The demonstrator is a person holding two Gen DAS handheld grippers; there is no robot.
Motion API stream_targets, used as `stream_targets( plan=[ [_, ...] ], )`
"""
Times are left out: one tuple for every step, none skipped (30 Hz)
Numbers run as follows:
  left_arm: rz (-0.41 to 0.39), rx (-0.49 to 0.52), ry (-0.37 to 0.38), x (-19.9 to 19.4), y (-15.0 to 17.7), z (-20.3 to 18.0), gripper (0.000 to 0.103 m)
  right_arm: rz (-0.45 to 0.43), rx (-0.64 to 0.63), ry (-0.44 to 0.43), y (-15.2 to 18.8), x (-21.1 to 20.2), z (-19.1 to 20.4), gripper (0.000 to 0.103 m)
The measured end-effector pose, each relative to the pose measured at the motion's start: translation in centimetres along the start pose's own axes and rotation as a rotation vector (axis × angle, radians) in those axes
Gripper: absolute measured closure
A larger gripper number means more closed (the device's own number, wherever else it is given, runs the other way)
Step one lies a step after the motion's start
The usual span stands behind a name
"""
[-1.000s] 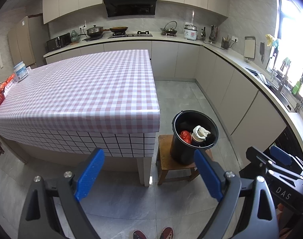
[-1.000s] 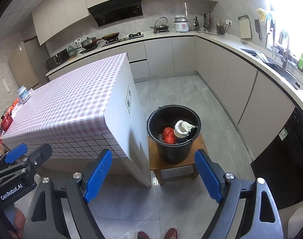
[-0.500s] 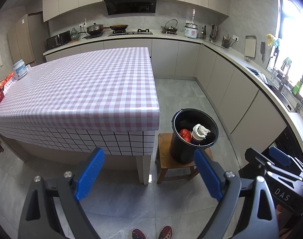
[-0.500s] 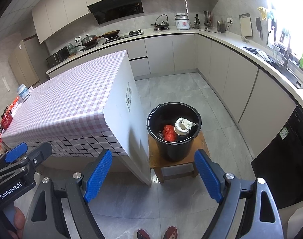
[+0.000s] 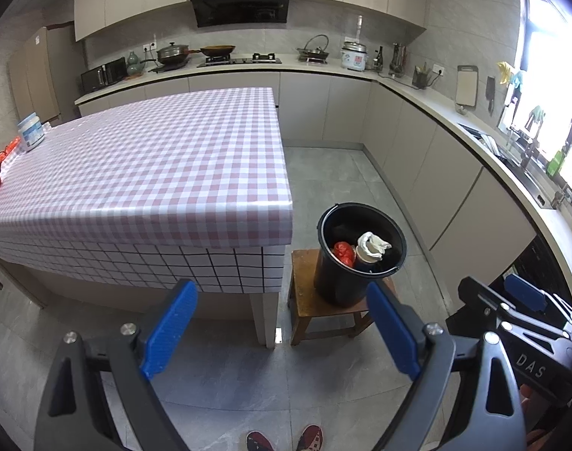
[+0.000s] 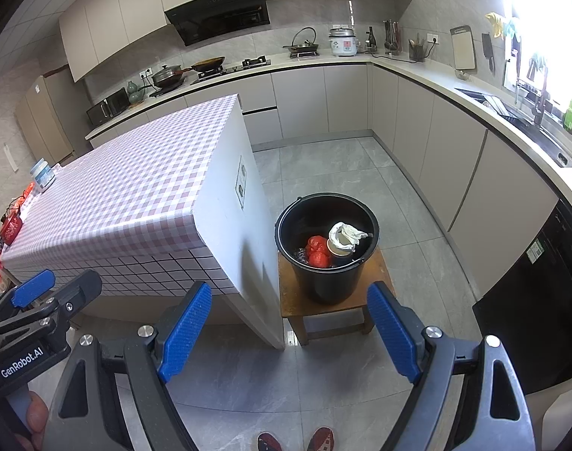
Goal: Collect trash
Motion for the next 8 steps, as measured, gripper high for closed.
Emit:
stream_targets(
  plan=[
    [-0.008,0.009,0.014,-0.11,-0.02,-0.19,0.011,-0.001,0.001,0.0,0.04,0.01,-0.04,0.017],
    [-0.017,0.014,0.025,-0.21,-0.05,-0.33,0.011,-0.002,0.0,0.002,0.02,0.01,-0.05,0.017],
    [-0.031,0.02,0.036,-0.44,-0.07,-0.5,0.011,-0.002,-0.001,0.004,0.01,0.03,-0.05,0.017],
    [-0.044,0.029,0.039,-0.68,-0.14,-0.71,0.011,-0.002,-0.002,0.006,0.01,0.07,-0.07,0.017],
    [-0.05,0.036,0.035,-0.78,-0.19,-0.86,0.011,-0.002,-0.001,0.008,-0.01,0.12,-0.1,0.017],
    [-0.051,0.042,0.034,-0.9,-0.26,-1.01,0.011,-0.003,-0.001,0.01,0.02,0.16,-0.08,0.017],
    [-0.045,0.043,0.03,-0.89,-0.33,-1.05,0.011,-0.002,0.0,0.011,0.03,0.23,-0.1,0.017],
    [-0.035,0.038,0.019,-0.79,-0.45,-1.07,0.009,-0.002,0.002,0.012,0.06,0.2,-0.1,0.017]
  ],
)
Point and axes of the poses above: each gripper's, at about its wrist camera, not at the fingertips, and x roughly the way its jaws point, z to its left, y to its underside, the point moved 5 cm from there along x, roughly the way its jaws point, and after that the axes turned 8 degrees about z, right-handed, at the moved point
